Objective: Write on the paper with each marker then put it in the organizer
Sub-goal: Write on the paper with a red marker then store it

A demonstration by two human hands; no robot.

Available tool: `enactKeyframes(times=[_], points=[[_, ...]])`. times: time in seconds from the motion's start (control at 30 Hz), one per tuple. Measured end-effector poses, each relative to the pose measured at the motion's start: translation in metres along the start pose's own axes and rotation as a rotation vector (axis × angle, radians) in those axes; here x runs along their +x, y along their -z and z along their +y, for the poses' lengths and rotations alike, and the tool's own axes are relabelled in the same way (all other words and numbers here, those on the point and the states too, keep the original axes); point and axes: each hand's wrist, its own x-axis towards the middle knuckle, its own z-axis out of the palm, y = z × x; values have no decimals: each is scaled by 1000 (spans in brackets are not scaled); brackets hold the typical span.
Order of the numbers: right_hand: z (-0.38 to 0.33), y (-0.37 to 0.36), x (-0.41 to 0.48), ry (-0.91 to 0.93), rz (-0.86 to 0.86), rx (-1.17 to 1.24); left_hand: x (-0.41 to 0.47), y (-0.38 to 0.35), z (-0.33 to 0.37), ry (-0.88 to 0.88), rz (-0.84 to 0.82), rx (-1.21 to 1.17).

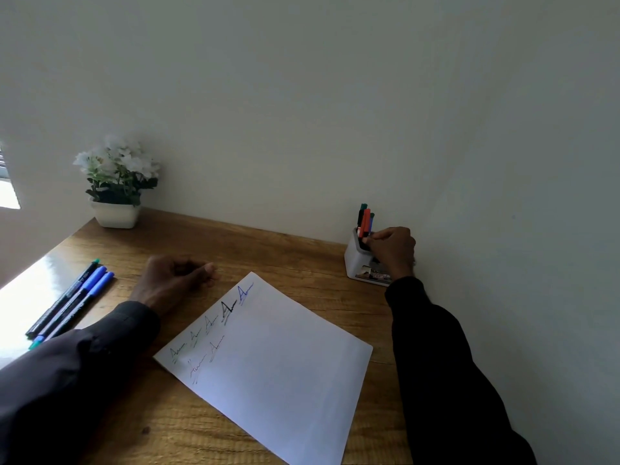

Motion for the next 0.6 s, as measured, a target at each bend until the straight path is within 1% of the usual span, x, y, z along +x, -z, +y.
enactKeyframes(times=[0.17, 0.43, 0.6], points=[[-2, 0, -4, 29, 7, -10, 2, -1, -5, -9, 12, -6], [-8, -5, -6, 64, 33, -91, 2, 0, -2, -7, 9, -25], [-3, -1, -9, 49, 81, -48, 2, 1, -4, -16, 16, -1]])
